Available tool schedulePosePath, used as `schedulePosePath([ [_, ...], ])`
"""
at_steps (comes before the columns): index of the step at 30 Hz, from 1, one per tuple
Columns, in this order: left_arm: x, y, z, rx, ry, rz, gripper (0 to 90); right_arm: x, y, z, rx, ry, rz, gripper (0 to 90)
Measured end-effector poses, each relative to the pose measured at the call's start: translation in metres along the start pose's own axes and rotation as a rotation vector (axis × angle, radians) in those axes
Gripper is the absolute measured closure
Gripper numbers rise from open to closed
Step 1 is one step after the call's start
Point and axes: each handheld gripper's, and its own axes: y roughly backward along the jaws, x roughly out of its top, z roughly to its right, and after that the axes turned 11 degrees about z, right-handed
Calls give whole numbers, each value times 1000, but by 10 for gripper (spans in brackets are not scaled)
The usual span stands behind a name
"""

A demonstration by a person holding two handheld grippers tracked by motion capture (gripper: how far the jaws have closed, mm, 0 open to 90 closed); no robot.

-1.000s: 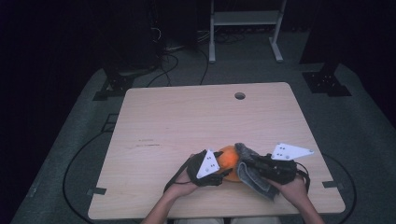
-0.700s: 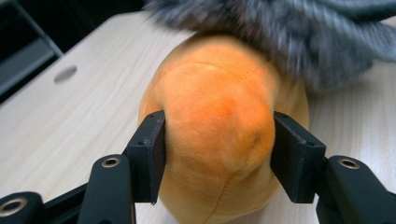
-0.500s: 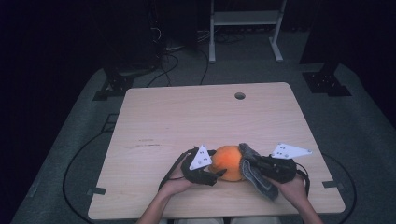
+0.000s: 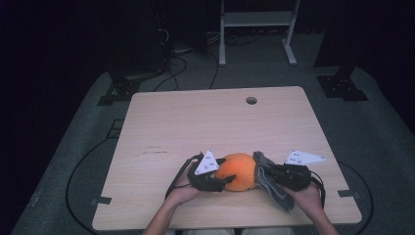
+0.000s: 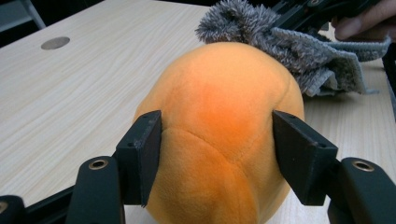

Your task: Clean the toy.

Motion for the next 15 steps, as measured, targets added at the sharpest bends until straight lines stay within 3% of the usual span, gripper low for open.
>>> schedulePosePath([
  [2, -1, 1, -1, -3, 3, -5, 362, 4, 3, -2, 4, -1, 18, 804],
  [5, 0, 1, -2, -25, 10, -8, 356, 12, 7, -8, 60, -12, 85, 803],
  [6, 2, 2, -3, -51, 34, 5, 283, 11, 2, -11, 103, -4, 53, 803],
  [7, 4, 2, -3, -64, 49, 11, 283, 11, 2, -11, 103, -4, 53, 803],
  [8, 6, 3, -4, -73, 66, 21, 225, 9, -1, -13, 118, 7, 31, 803],
  [9, 10, 3, -6, -60, 93, 25, 176, 6, -3, -16, 128, 35, 21, 803],
  [11, 11, 2, -8, -18, 109, 10, 112, 6, -3, -20, 150, 70, 16, 803],
  [13, 5, -5, -11, -42, 155, -49, 106, 6, -3, -22, 147, 86, 11, 803],
  [14, 2, -7, -11, -67, 164, -50, 124, 6, -4, -22, 147, 87, 6, 803],
  [15, 0, -8, -9, -63, 151, -36, 193, 5, -4, -21, 140, 91, 1, 803],
])
